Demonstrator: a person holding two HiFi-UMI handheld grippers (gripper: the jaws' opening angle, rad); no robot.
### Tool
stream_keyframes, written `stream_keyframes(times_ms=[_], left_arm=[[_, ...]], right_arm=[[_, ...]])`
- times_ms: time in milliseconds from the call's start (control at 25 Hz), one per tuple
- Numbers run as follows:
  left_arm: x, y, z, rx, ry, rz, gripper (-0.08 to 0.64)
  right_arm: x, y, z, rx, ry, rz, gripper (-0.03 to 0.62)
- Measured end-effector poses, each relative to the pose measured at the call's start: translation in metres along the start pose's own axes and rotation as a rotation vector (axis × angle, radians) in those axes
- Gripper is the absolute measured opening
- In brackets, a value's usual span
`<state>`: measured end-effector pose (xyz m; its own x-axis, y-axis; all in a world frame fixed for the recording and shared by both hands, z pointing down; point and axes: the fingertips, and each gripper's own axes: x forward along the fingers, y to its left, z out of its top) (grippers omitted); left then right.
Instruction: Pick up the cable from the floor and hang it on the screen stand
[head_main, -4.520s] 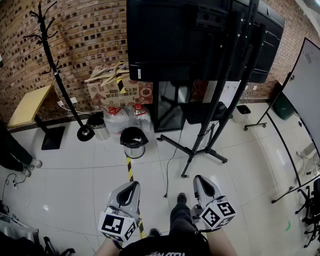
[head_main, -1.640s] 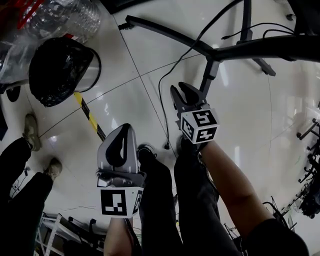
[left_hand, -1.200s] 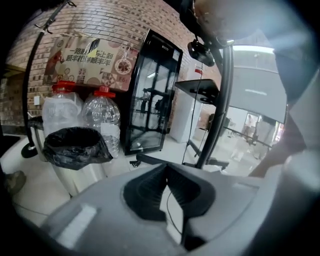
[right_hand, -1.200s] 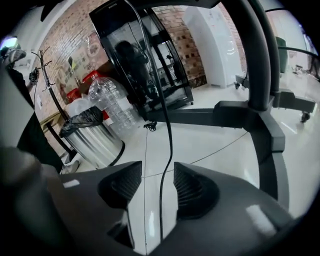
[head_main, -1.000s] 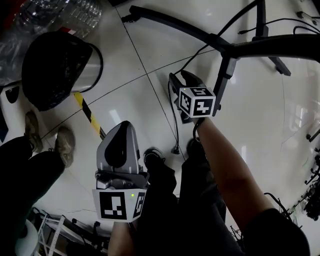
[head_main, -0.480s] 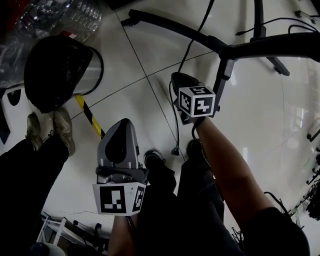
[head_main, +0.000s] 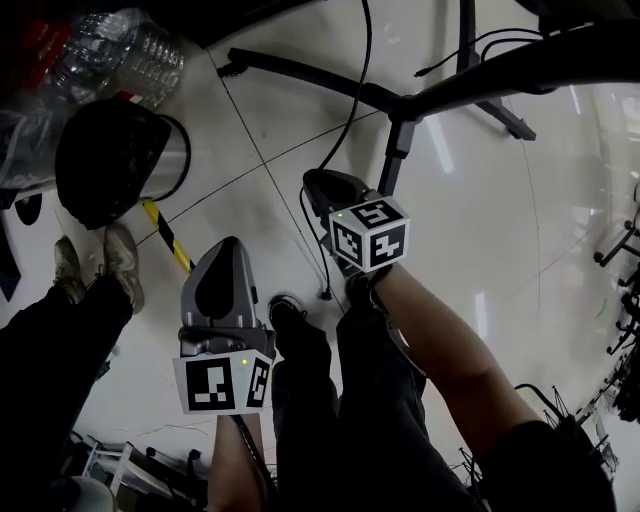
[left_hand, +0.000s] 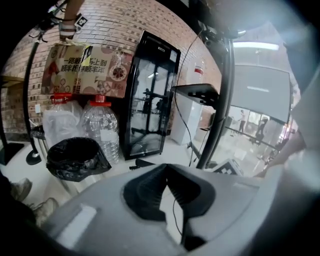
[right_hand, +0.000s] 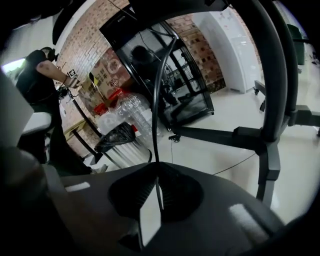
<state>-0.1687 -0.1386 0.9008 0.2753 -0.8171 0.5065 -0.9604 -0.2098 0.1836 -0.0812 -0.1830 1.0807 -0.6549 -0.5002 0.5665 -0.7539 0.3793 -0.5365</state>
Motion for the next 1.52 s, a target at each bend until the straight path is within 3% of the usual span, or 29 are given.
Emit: stream_keyframes(times_ms=[240, 760, 1040, 1520], left_arm=[[-0.025, -0.039, 0.029, 0.005, -0.004, -0.031, 0.005], [-0.073, -0.089, 0.136, 0.027, -0.068, -0.073, 0.005], [-0.094, -0.101, 0.185, 0.029, -0.123, -0.073, 0.005], [-0.151, -0.124, 0.261, 0.061, -0.199, -0.078, 0.005]], right_arm=[[-0.061, 0.042, 0.035, -0.025, -0.043, 0.073, 0.023], [-0.166, 0.134, 0.099, -0.198, -0.001, 0.156, 0.022], [-0.197, 0.156, 0.132, -0.122, -0.027, 0.171, 0.021], [-0.275, 0.253, 0.124, -0.182, 0.08, 0.336, 0.023]])
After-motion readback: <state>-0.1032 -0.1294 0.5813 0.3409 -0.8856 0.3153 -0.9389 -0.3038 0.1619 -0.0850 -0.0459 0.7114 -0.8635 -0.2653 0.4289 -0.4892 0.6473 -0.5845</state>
